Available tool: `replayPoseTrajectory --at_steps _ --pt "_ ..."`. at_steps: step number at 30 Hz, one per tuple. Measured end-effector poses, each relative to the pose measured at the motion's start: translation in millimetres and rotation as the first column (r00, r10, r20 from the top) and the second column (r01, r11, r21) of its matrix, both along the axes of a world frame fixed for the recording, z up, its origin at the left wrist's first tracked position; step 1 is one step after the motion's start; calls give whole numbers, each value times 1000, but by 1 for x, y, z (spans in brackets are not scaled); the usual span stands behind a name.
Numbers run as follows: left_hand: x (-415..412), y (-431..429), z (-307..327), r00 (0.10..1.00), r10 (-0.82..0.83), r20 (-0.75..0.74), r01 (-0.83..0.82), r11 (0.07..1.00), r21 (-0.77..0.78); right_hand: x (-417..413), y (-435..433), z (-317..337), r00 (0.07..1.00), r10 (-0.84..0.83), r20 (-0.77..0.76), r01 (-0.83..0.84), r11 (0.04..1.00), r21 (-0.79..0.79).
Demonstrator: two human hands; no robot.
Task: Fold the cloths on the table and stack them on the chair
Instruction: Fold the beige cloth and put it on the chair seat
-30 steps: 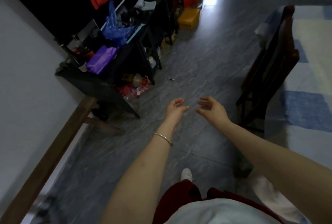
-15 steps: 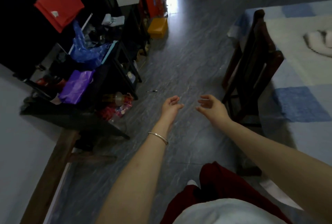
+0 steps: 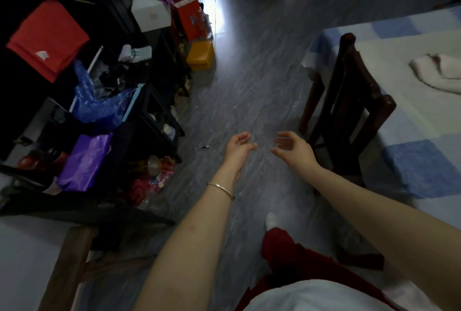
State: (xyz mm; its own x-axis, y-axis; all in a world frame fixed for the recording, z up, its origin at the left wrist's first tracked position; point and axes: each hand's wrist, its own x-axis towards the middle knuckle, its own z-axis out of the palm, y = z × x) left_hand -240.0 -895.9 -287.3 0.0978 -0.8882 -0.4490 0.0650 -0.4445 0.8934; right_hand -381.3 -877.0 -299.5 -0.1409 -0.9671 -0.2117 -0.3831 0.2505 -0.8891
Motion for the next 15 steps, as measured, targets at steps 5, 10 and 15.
replayPoseTrajectory --at_steps 5,10,15 --pt "-1 -57 4 1000 -16 2 16 1000 6 2 -57 6 1000 -14 -13 14 1000 5" --pt "-4 -110 8 1000 -19 -6 19 1000 17 3 -110 6 1000 -5 -6 5 1000 14" --pt "-9 -144 7 1000 -22 -22 23 999 30 0 -144 3 1000 -20 6 20 999 31"
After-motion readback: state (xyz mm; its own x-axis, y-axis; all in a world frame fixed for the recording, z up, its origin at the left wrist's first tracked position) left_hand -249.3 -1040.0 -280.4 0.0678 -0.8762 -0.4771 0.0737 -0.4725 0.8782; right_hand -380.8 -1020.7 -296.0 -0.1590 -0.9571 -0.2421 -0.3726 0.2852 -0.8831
